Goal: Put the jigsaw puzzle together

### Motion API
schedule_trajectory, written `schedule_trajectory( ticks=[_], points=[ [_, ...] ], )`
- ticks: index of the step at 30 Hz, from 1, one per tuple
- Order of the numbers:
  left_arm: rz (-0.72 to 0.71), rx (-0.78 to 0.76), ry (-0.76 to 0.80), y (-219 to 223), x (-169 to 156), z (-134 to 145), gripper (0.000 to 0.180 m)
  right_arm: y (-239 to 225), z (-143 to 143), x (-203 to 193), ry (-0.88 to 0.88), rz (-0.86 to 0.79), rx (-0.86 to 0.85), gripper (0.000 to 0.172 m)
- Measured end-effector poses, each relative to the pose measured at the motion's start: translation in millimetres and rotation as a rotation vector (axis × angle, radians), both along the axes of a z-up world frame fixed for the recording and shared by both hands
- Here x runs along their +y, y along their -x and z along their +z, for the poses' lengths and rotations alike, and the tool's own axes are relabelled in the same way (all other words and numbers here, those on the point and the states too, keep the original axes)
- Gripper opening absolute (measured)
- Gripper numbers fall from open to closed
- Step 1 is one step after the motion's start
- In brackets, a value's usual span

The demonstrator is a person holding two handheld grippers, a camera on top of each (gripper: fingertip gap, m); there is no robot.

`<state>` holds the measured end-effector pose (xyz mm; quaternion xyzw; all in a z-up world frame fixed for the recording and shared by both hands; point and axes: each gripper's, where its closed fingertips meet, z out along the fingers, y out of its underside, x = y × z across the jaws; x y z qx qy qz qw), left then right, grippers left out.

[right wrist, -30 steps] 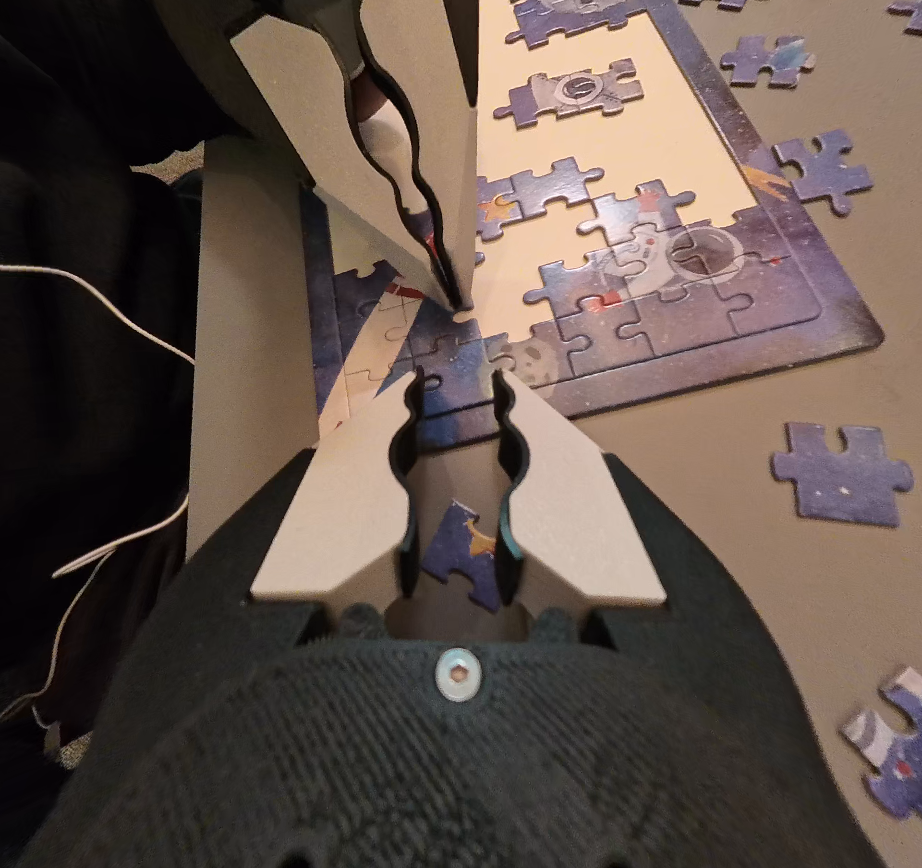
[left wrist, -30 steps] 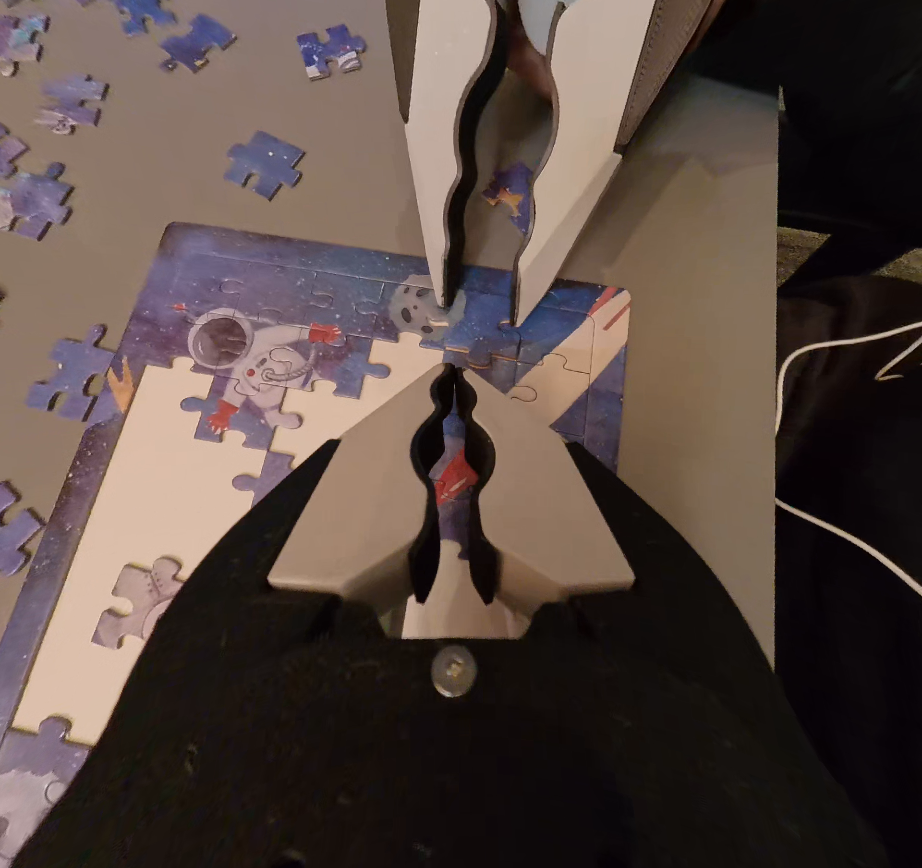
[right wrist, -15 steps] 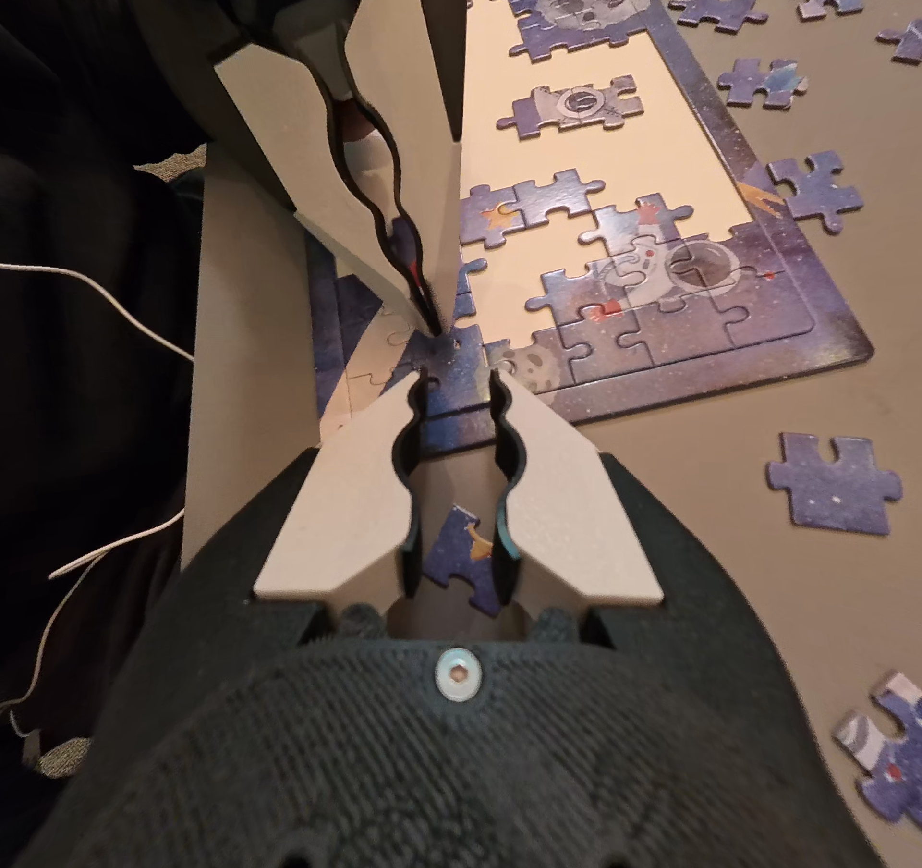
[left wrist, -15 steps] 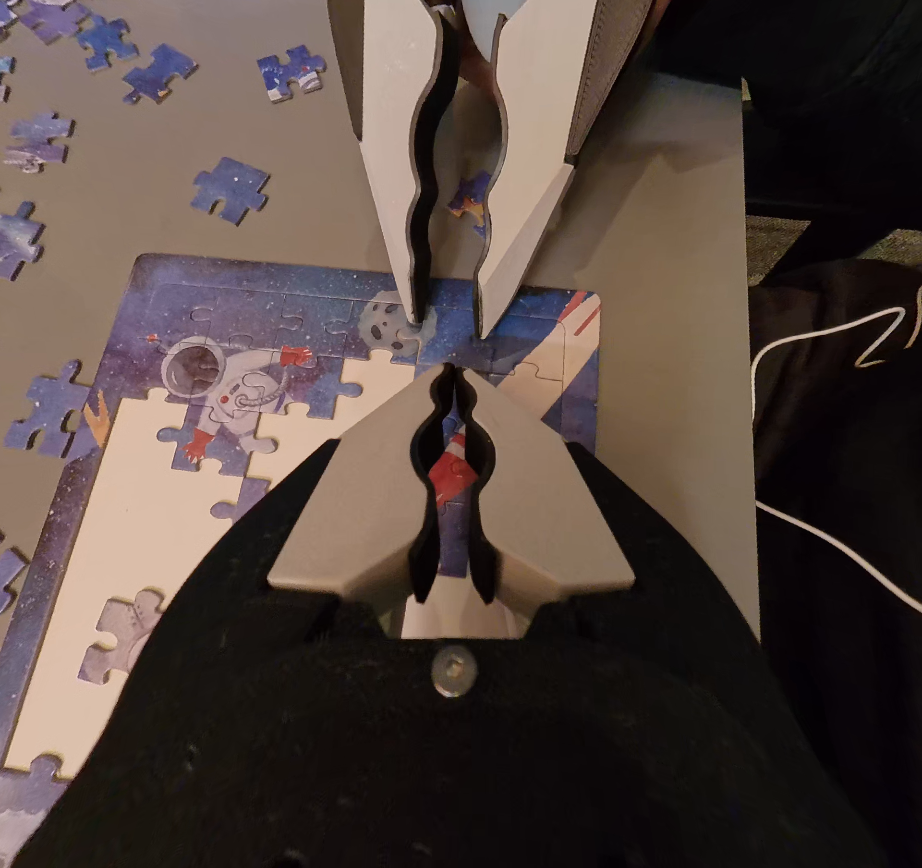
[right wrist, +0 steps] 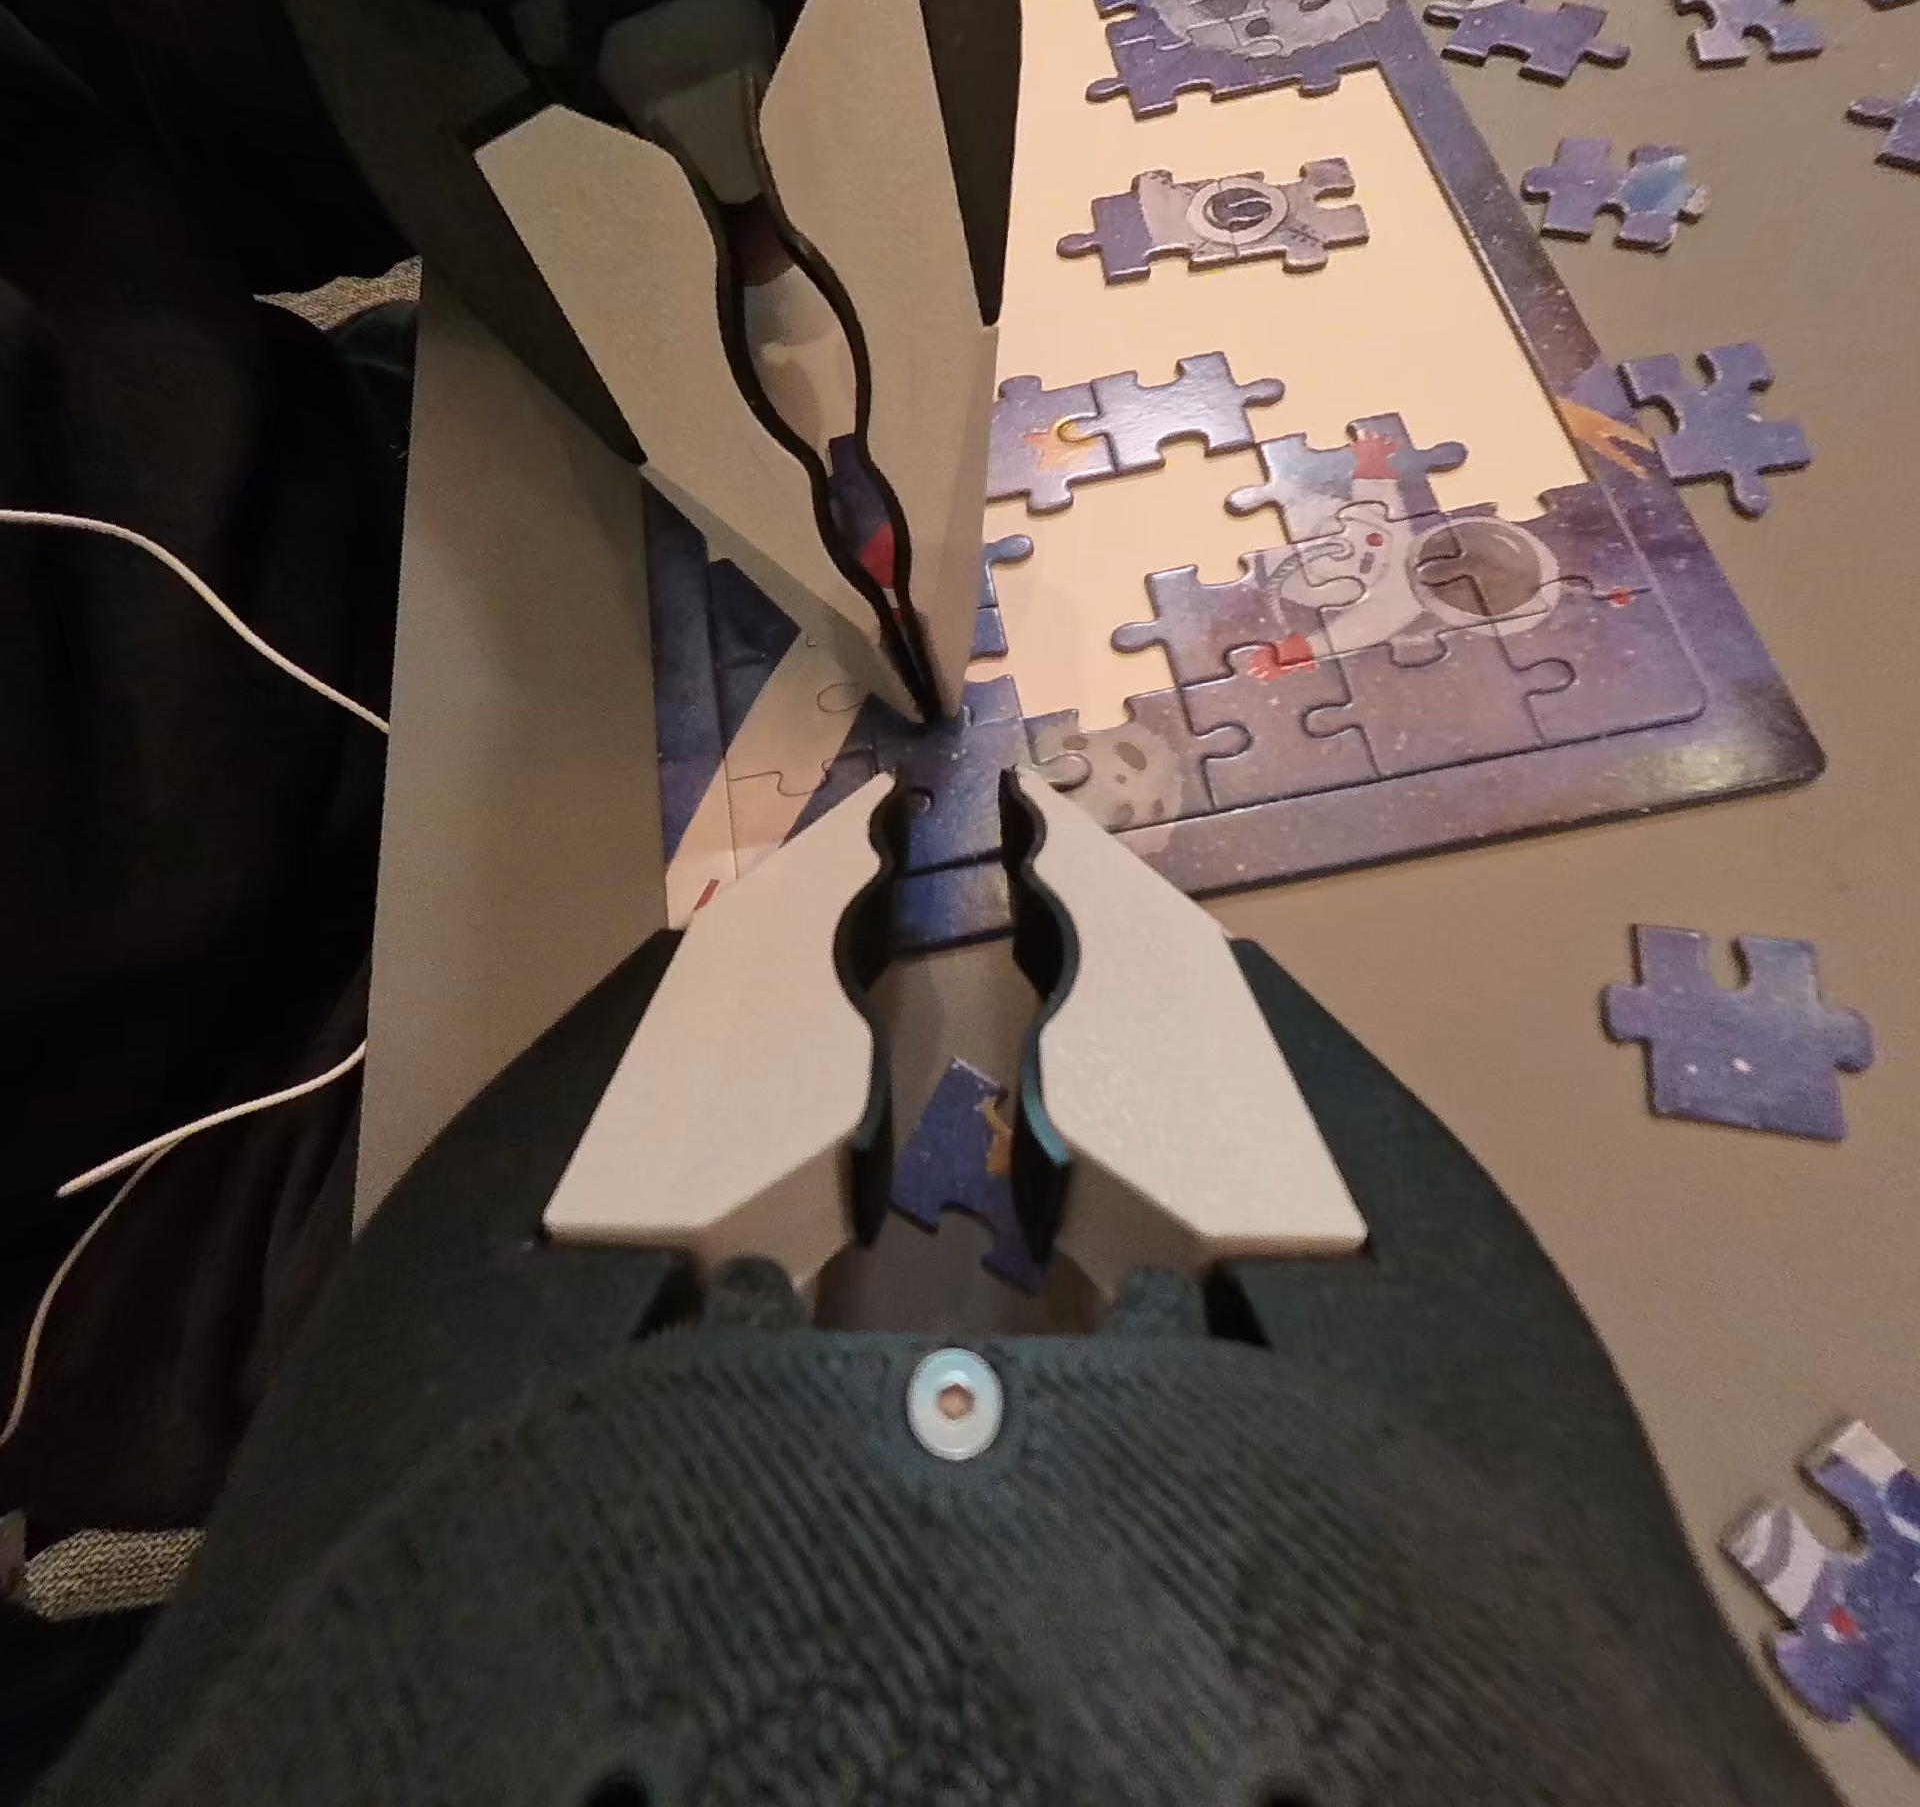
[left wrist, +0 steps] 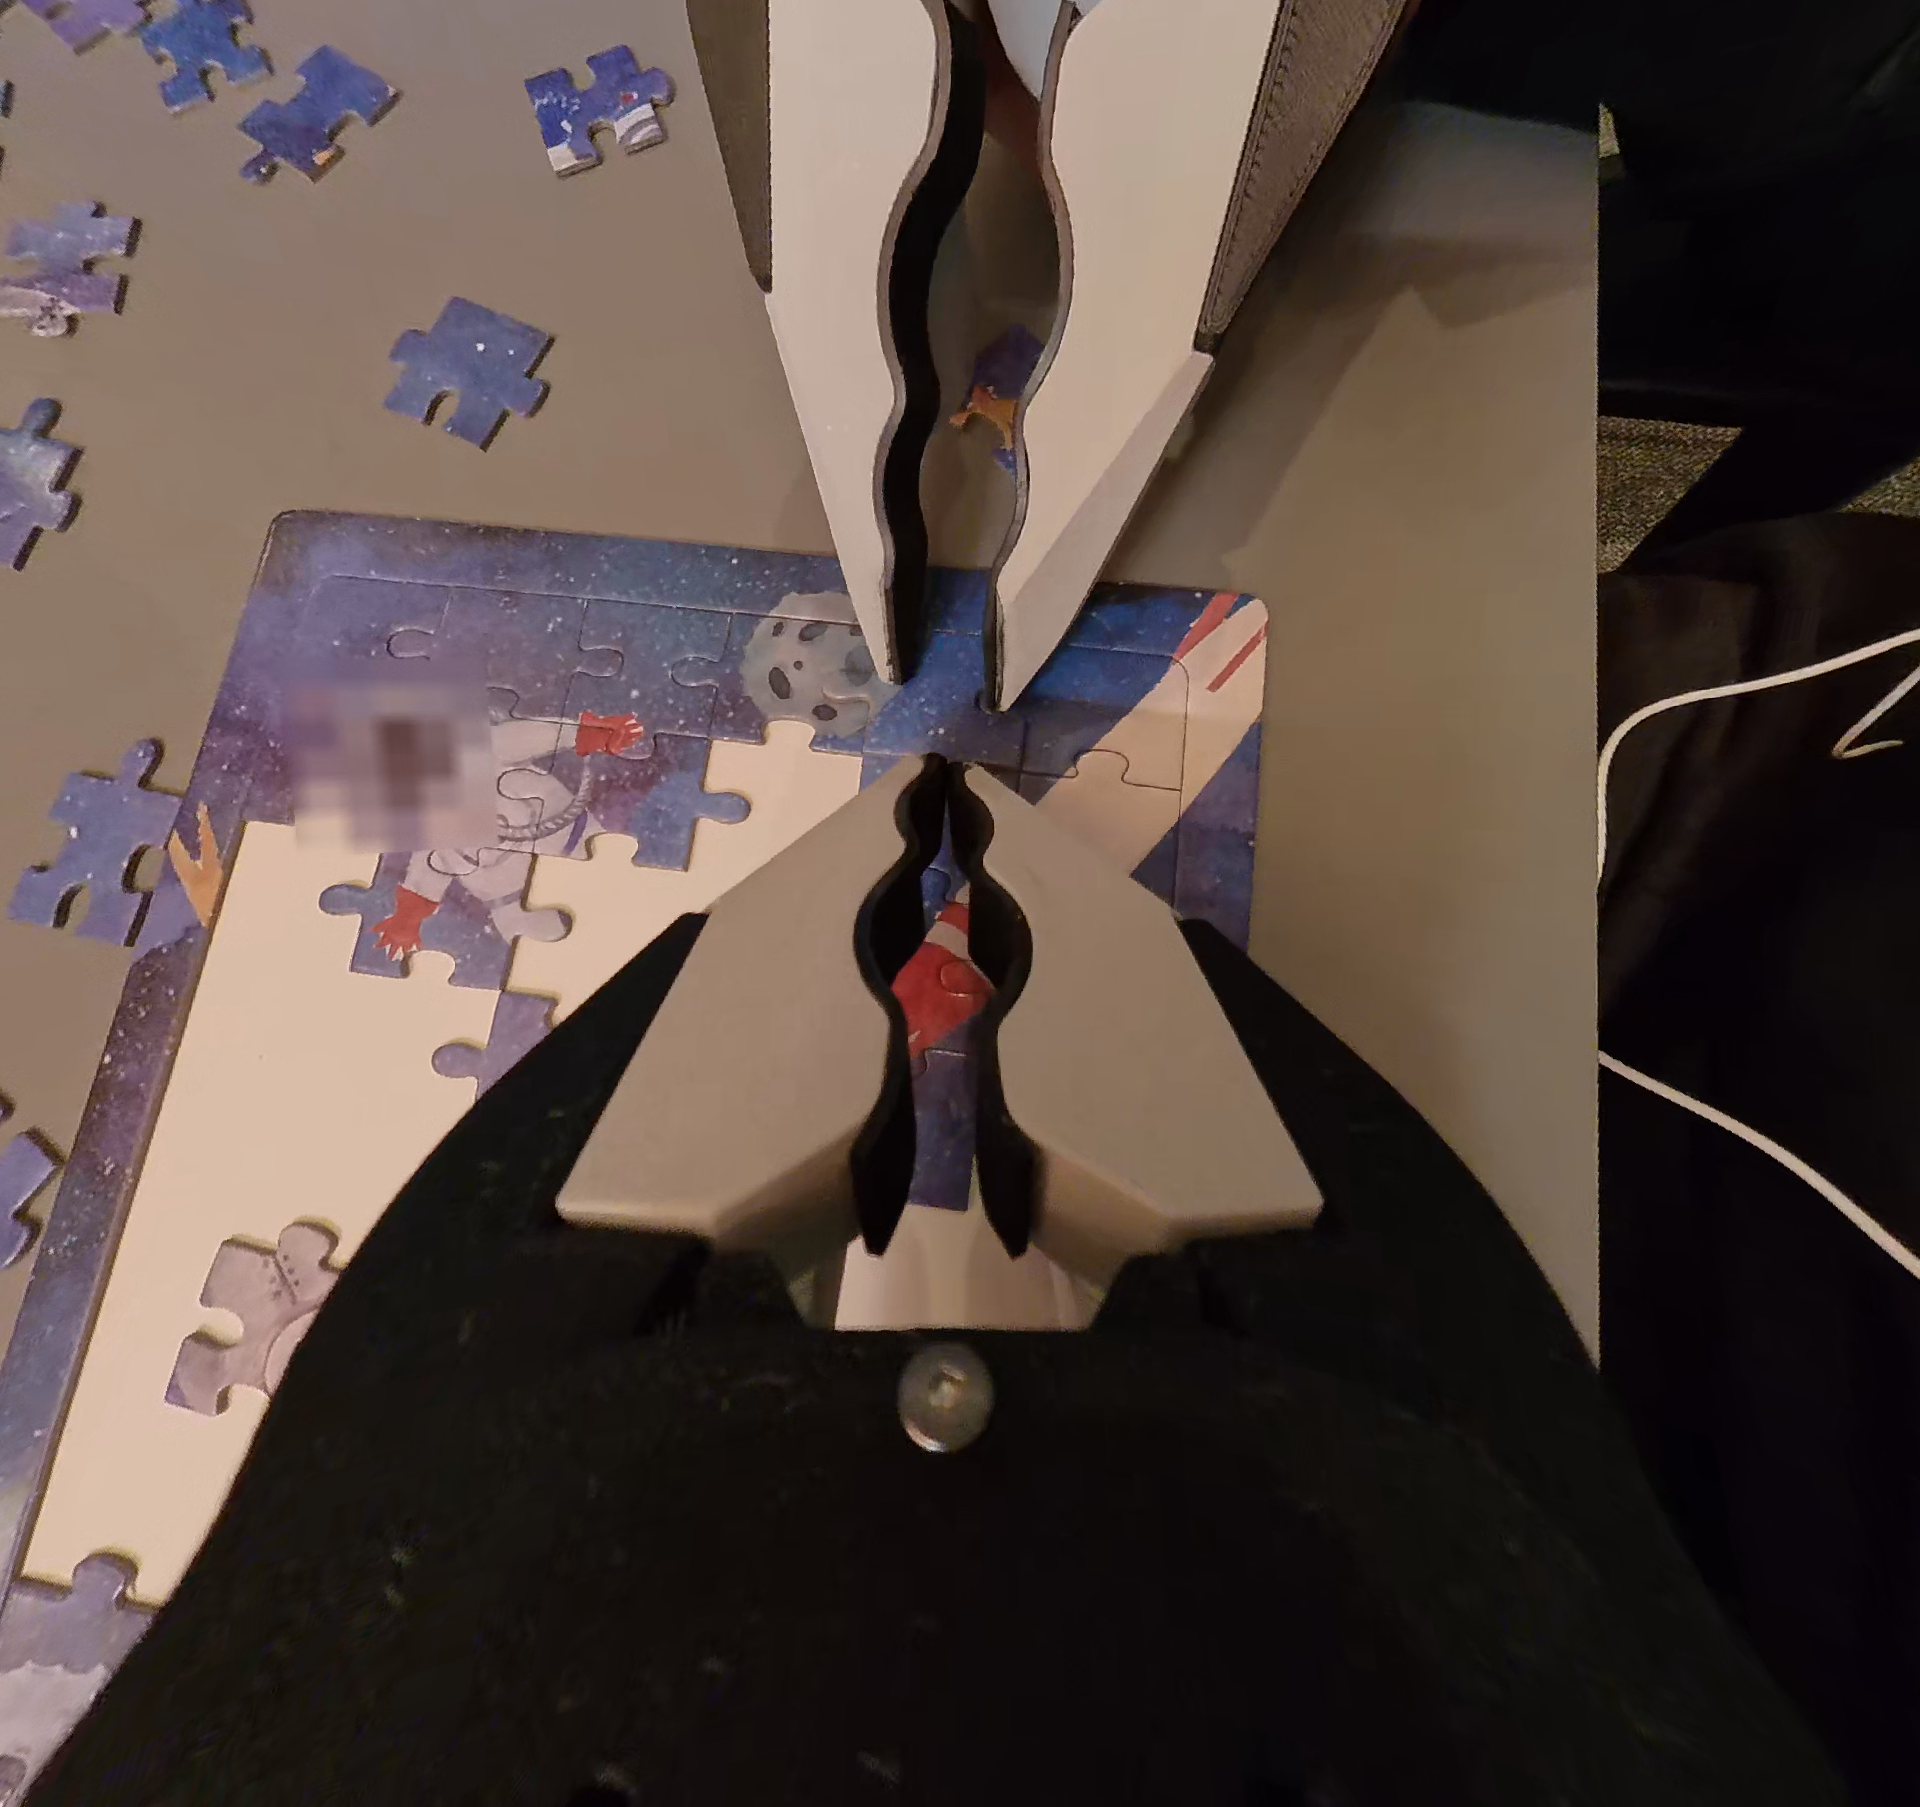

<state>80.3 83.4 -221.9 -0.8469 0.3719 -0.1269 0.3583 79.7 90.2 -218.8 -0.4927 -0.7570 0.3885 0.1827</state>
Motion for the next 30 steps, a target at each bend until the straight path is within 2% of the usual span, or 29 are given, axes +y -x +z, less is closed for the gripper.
schedule_trajectory(
  ticks=[10, 19, 30],
  points=[
    [0.013, -0.02, 0.033, 0.5, -0.4, -2.4, 0.0, 1.8, -1.0, 0.6, -0.007, -0.009, -0.003, 0.012],
    [0.028, -0.074, 0.064, -1.3, -0.1, -2.6, 0.0, 4.4, -2.4, 5.4, -0.049, -0.032, 0.009, 0.002],
    [0.061, -0.065, 0.027, 2.5, 6.1, -0.8, 0.0, 6.0, -2.5, 5.6, -0.009, -0.064, -0.022, 0.0]
  ],
)
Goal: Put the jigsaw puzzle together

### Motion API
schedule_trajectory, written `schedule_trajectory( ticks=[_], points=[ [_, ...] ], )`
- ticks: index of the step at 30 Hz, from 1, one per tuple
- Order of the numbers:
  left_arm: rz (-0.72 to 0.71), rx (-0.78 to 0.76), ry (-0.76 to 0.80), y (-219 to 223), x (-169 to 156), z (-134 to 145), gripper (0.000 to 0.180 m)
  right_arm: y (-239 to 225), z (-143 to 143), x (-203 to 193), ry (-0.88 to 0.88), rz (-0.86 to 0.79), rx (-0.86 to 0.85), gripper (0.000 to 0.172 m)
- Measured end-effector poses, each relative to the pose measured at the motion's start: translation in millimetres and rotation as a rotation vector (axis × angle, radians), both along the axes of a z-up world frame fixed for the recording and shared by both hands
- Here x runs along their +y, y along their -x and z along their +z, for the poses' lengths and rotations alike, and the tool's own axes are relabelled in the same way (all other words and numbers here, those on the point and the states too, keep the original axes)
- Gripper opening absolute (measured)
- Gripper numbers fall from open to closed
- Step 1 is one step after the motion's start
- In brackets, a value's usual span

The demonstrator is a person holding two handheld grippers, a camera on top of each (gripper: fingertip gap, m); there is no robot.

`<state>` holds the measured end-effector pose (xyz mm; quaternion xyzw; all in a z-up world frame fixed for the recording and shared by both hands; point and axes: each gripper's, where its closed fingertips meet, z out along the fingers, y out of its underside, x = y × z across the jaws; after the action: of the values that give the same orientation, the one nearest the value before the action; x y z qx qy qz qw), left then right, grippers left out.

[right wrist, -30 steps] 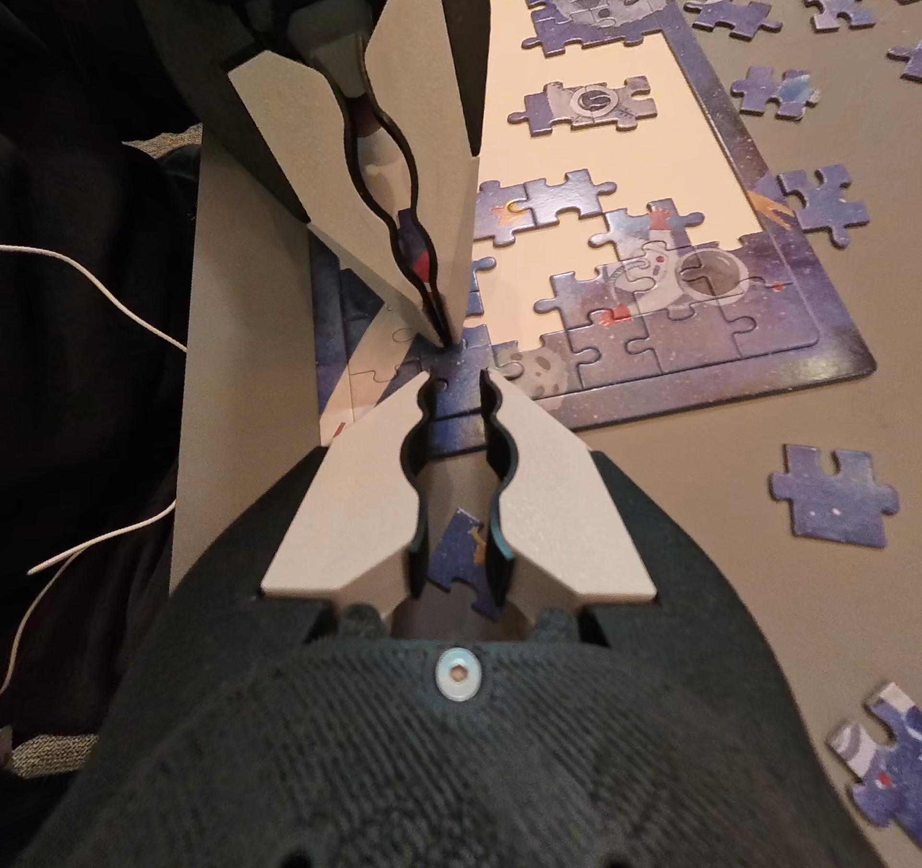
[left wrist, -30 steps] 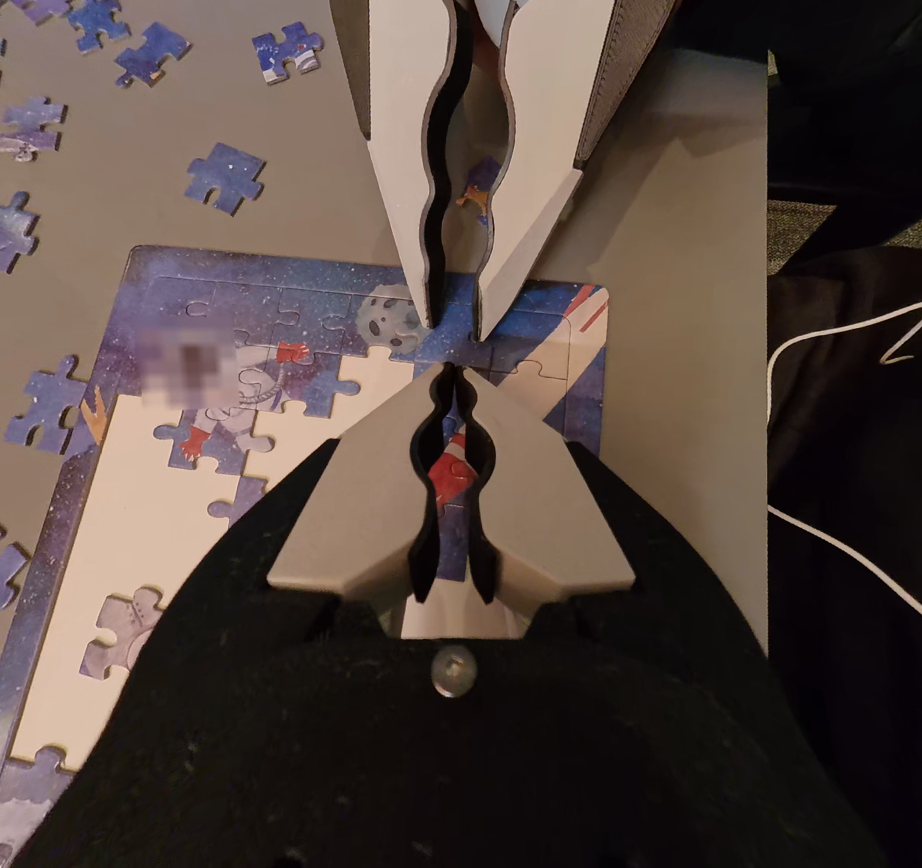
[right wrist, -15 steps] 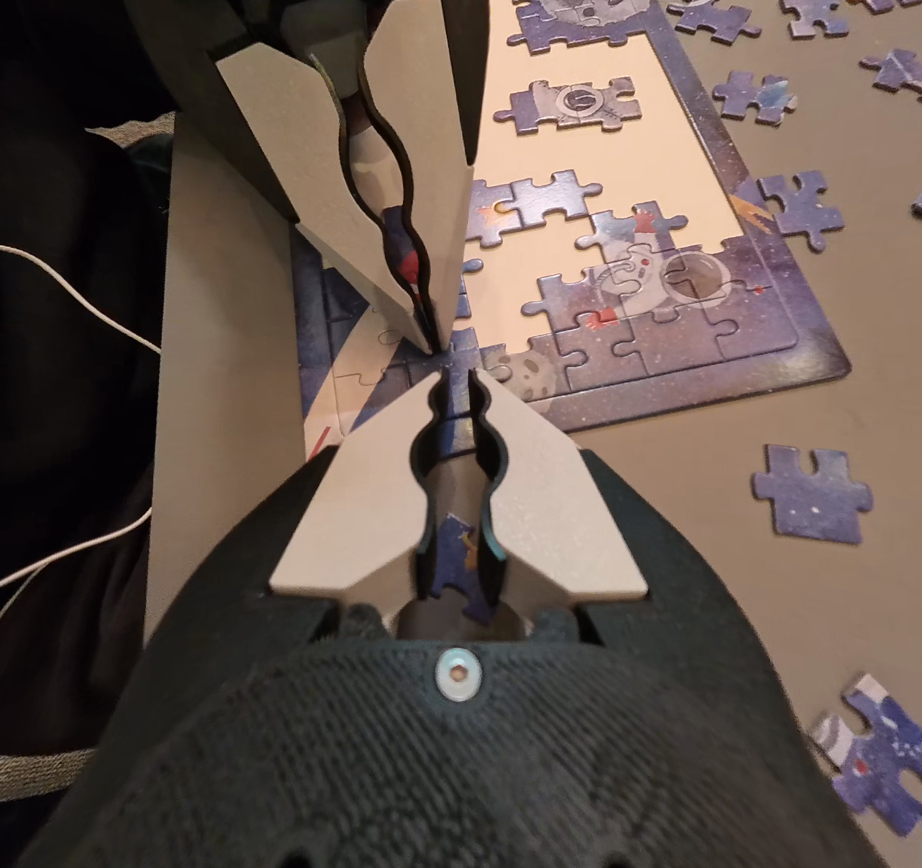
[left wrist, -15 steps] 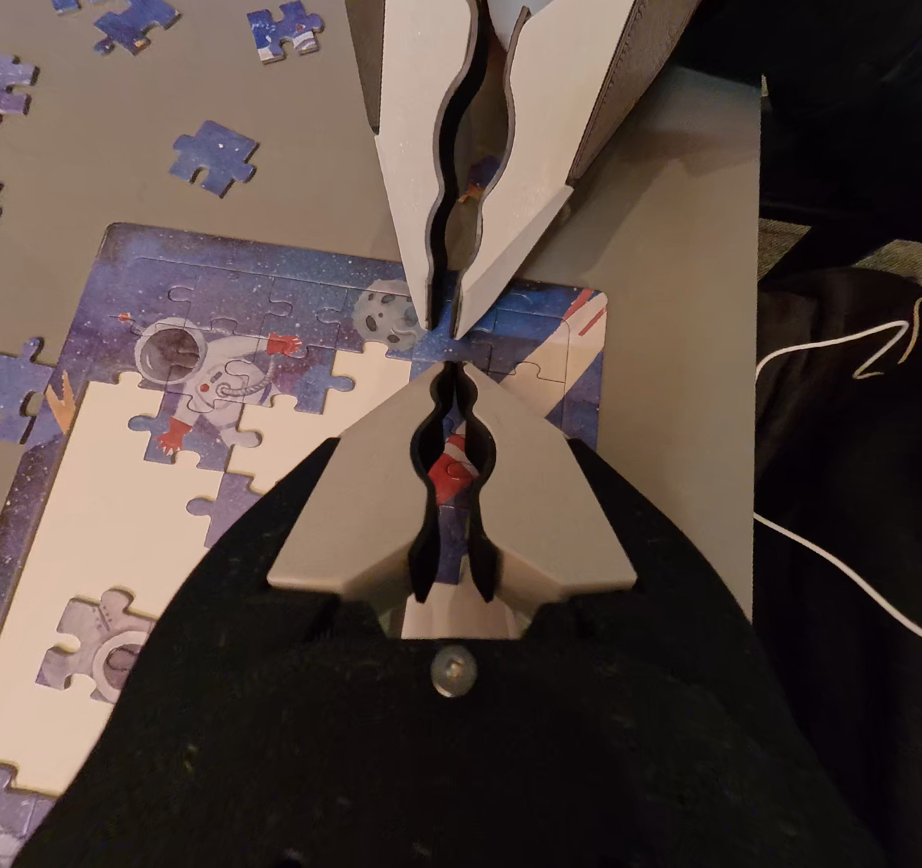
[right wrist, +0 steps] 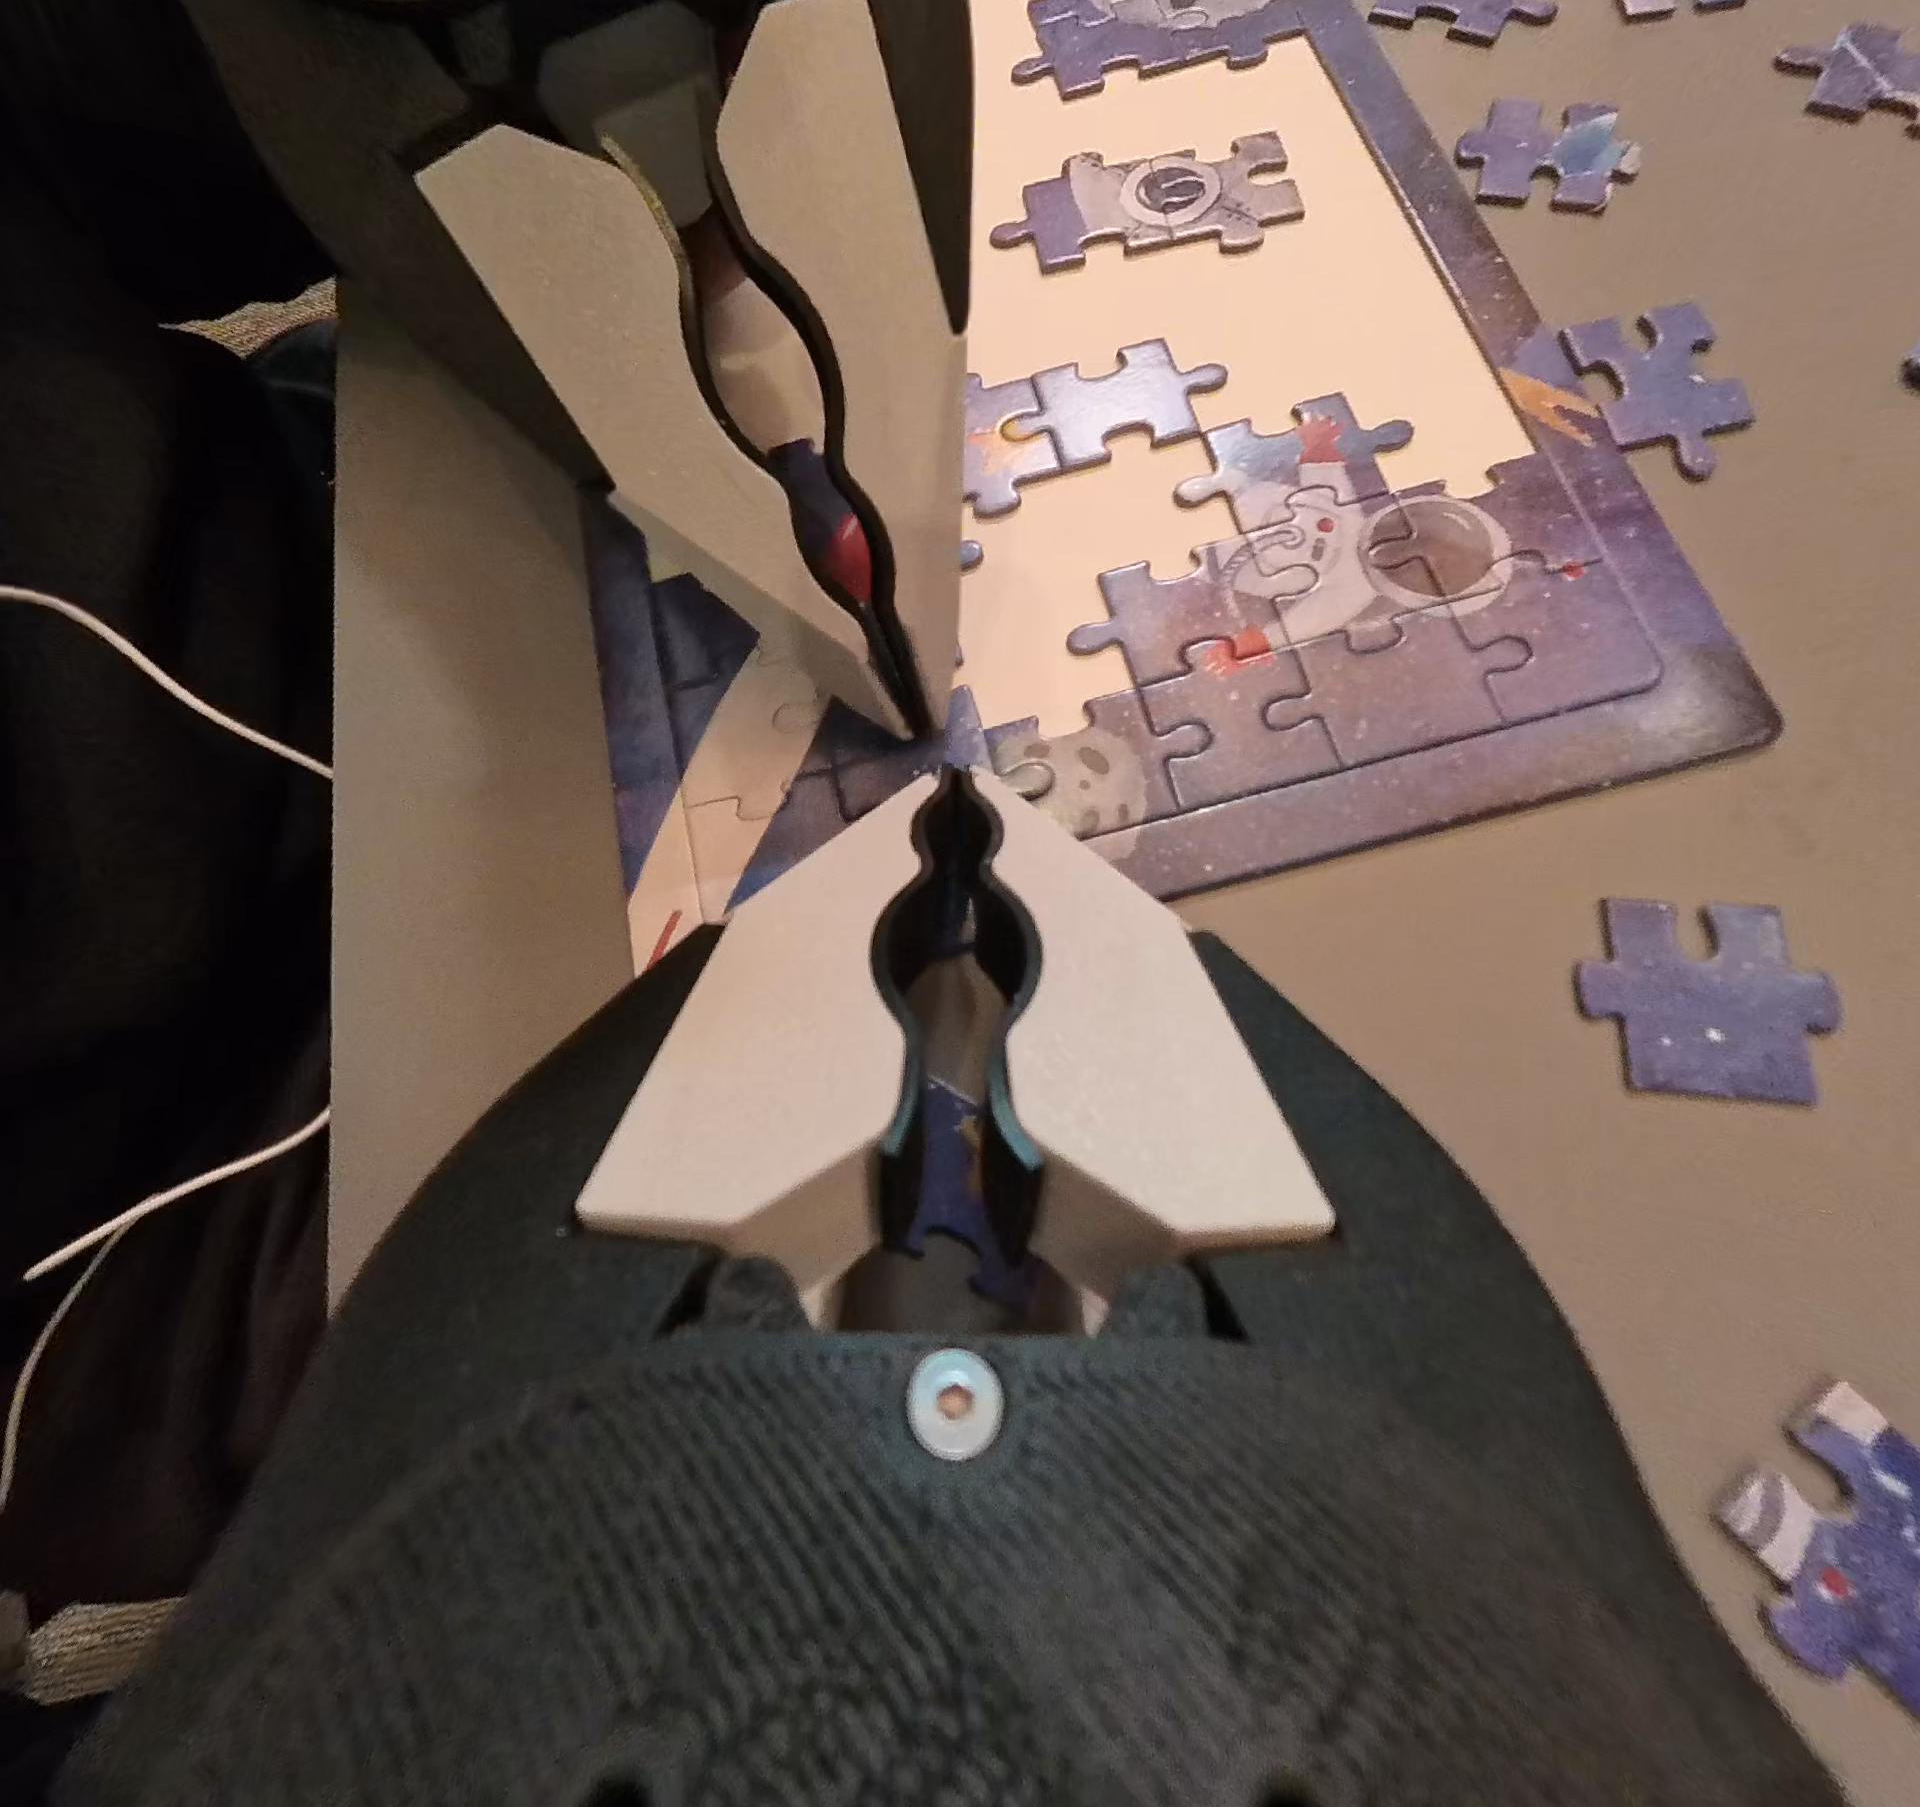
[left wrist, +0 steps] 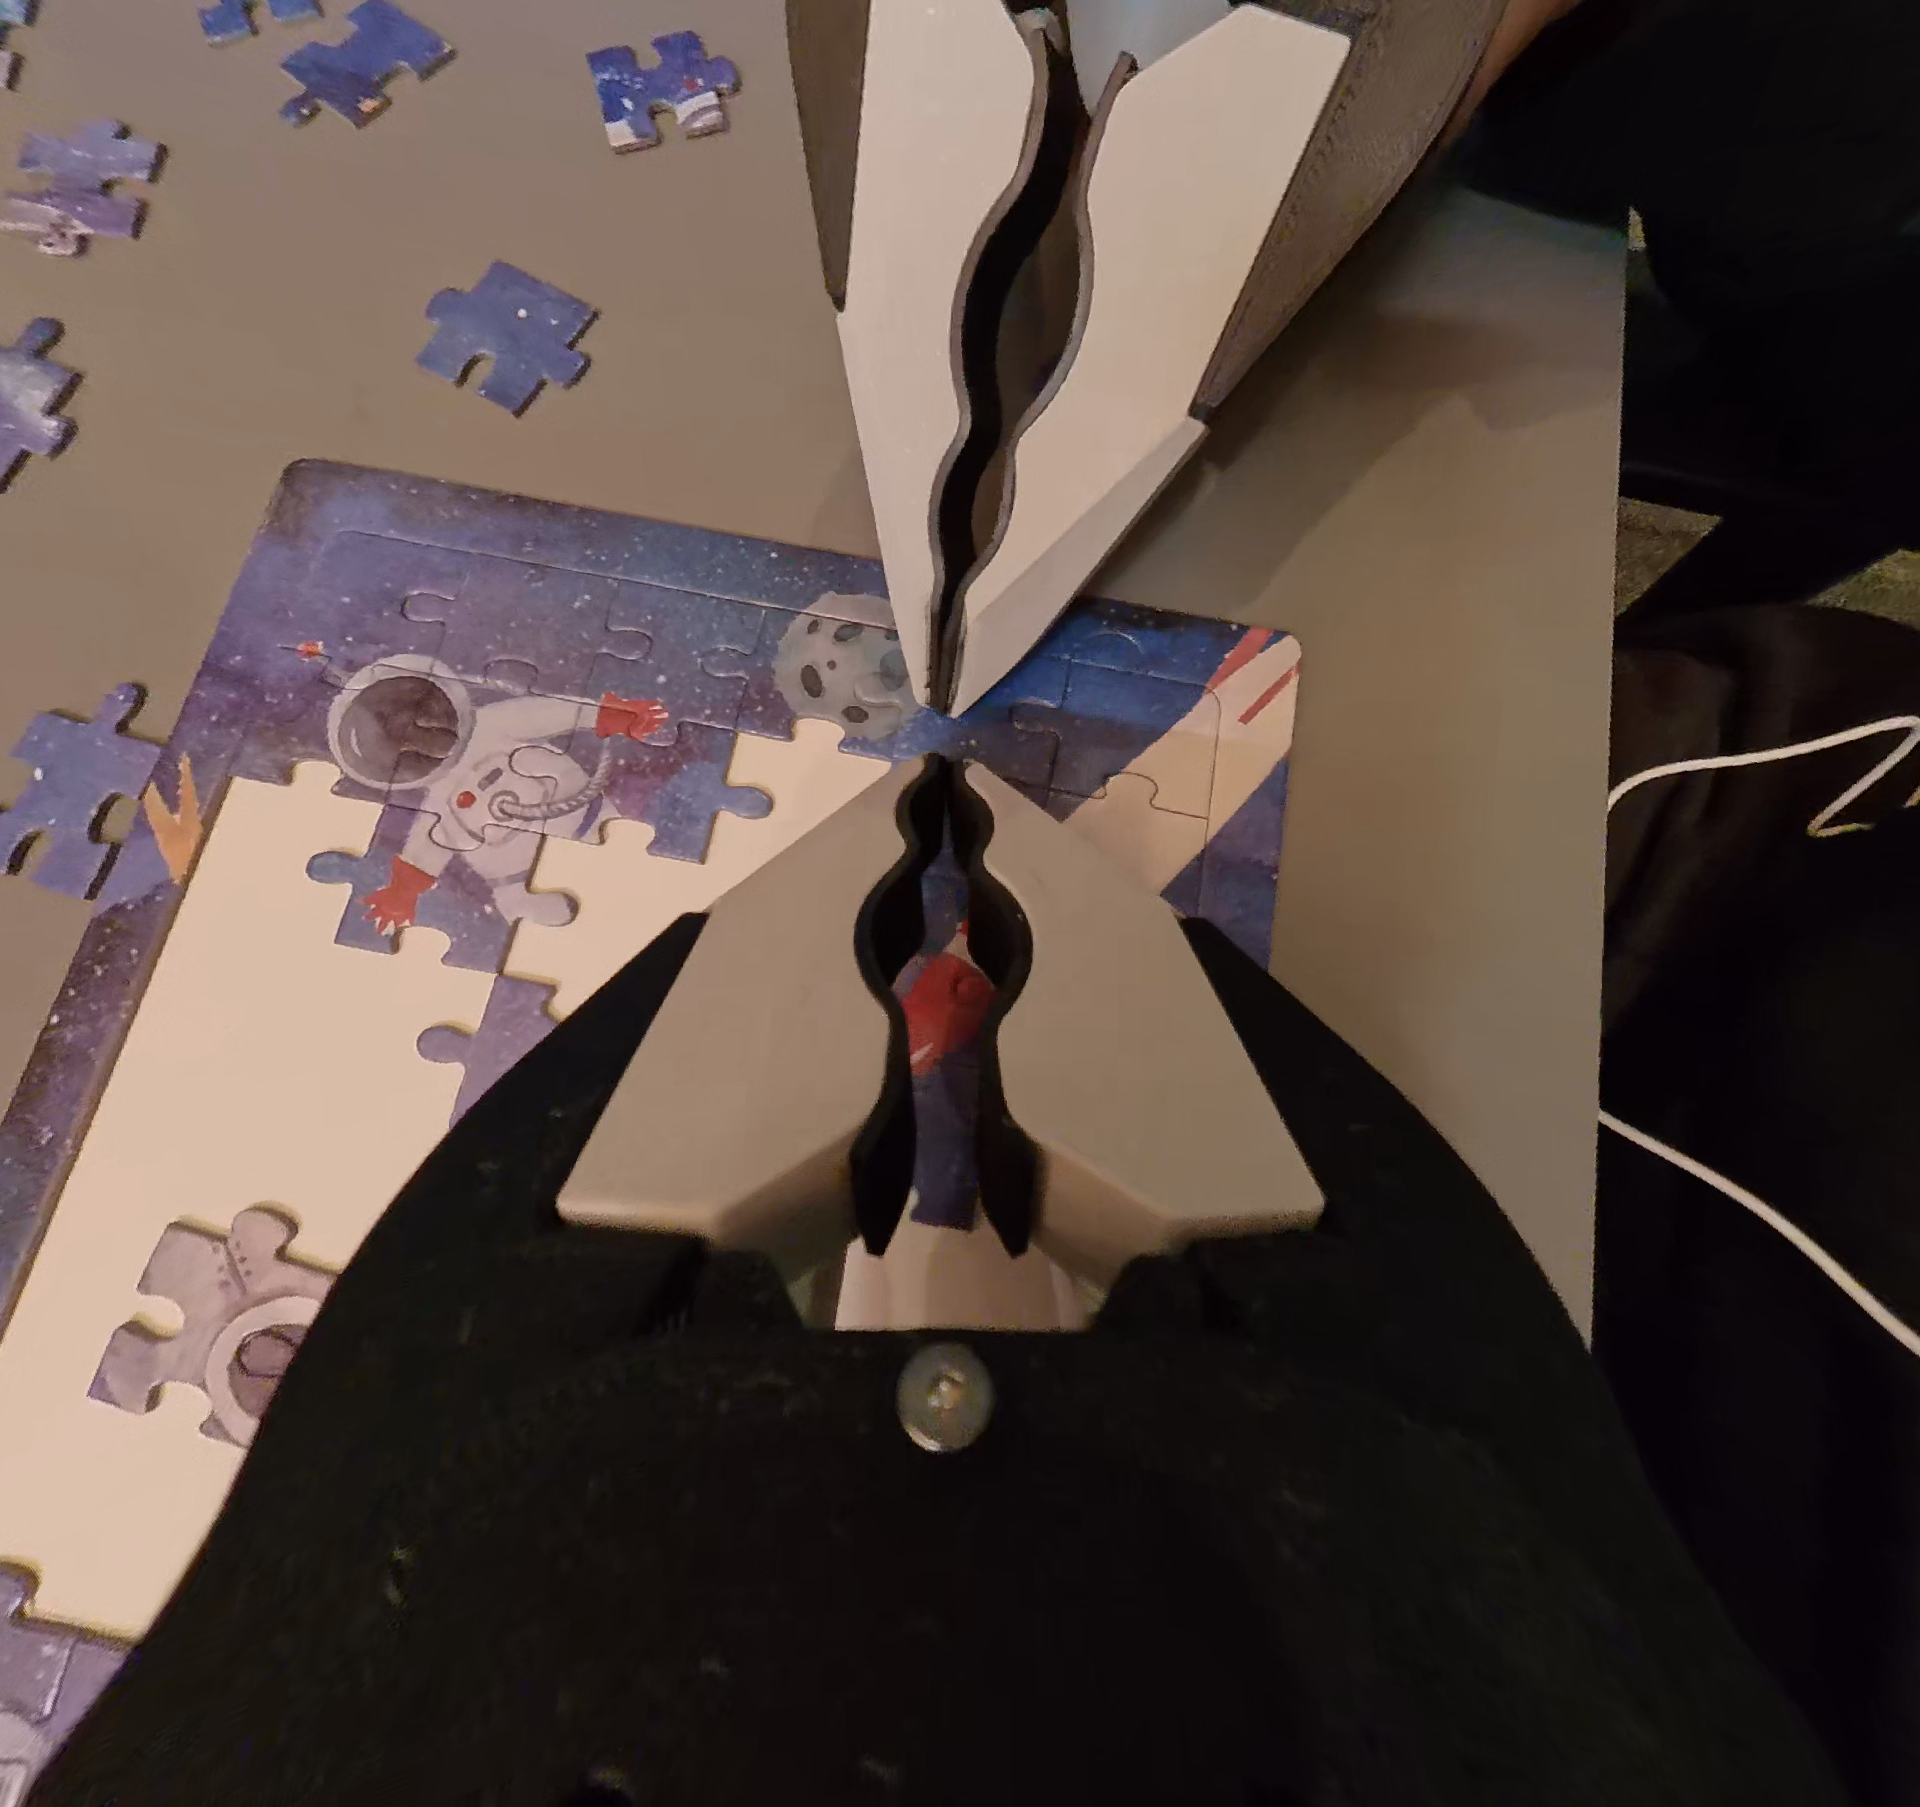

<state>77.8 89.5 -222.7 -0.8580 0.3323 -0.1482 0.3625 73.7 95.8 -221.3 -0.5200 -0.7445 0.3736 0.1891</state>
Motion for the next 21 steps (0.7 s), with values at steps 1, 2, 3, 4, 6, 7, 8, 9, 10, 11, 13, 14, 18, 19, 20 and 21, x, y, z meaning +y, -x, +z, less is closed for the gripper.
schedule_trajectory(
  ticks=[1, 2, 3, 4, 6, 7, 8, 9, 10, 11, 13, 14, 18, 19, 20, 21],
  points=[
    [0.009, -0.011, 0.003, 0.2, 0.9, 0.2, 0.0, 0.1, 0.0, 0.0, 0.002, -0.001, -0.001, 0.0],
    [0.016, -0.019, 0.005, 0.4, 1.8, 0.1, 0.0, 0.0, 0.0, 0.1, 0.003, -0.003, -0.003, 0.0],
    [0.021, -0.024, 0.006, 0.5, 2.4, 0.1, 0.0, 0.1, 0.0, 0.0, 0.005, -0.004, -0.004, 0.0],
    [0.025, -0.026, 0.006, 0.4, 2.8, 0.0, 0.0, 0.1, 0.0, 0.1, 0.006, -0.006, -0.006, 0.0],
    [0.031, -0.027, 0.009, 0.2, 3.3, -0.5, 0.0, 0.1, 0.0, 0.1, 0.013, -0.011, -0.011, 0.0],
    [0.034, -0.026, 0.012, 0.1, 3.4, -0.8, 0.0, 0.1, 0.0, 0.2, 0.019, -0.014, -0.015, 0.0],
    [0.041, -0.026, 0.018, 0.0, 3.2, -1.3, 0.0, 0.1, -0.1, 0.2, 0.027, -0.019, -0.019, 0.0],
    [0.052, -0.031, 0.031, -0.1, 2.9, -1.4, 0.0, 0.2, 0.0, 0.3, 0.04, -0.027, -0.025, 0.0],
    [0.054, -0.046, 0.05, -1.6, 1.7, -1.4, 0.0, 0.2, 0.0, 0.4, 0.065, -0.041, -0.036, 0.0],
    [0.053, -0.062, 0.065, -3.4, 0.7, -1.3, 0.0, 0.2, 0.0, 0.6, 0.101, -0.059, -0.051, 0.0],
    [0.056, -0.072, 0.07, -3.9, 0.5, -1.4, 0.0, 0.3, 0.2, 0.8, 0.172, -0.088, -0.075, 0.0],
    [0.056, -0.074, 0.072, -3.9, 0.5, -1.4, 0.0, 0.2, 0.2, 0.8, 0.195, -0.094, -0.079, 0.0],
    [0.052, -0.08, 0.078, -4.5, -0.3, -1.7, 0.0, -0.2, 0.2, 0.9, 0.239, -0.113, -0.097, 0.0],
    [0.047, -0.085, 0.082, -5.6, -1.0, -1.6, 0.0, -0.2, 0.2, 0.9, 0.25, -0.12, -0.104, 0.0],
    [0.04, -0.091, 0.087, -6.9, -1.8, -1.6, 0.0, -0.1, 0.1, 0.9, 0.263, -0.126, -0.113, 0.0],
    [0.032, -0.099, 0.093, -8.6, -2.8, -1.7, 0.0, -0.1, 0.1, 1.0, 0.279, -0.133, -0.126, 0.0]
  ],
)
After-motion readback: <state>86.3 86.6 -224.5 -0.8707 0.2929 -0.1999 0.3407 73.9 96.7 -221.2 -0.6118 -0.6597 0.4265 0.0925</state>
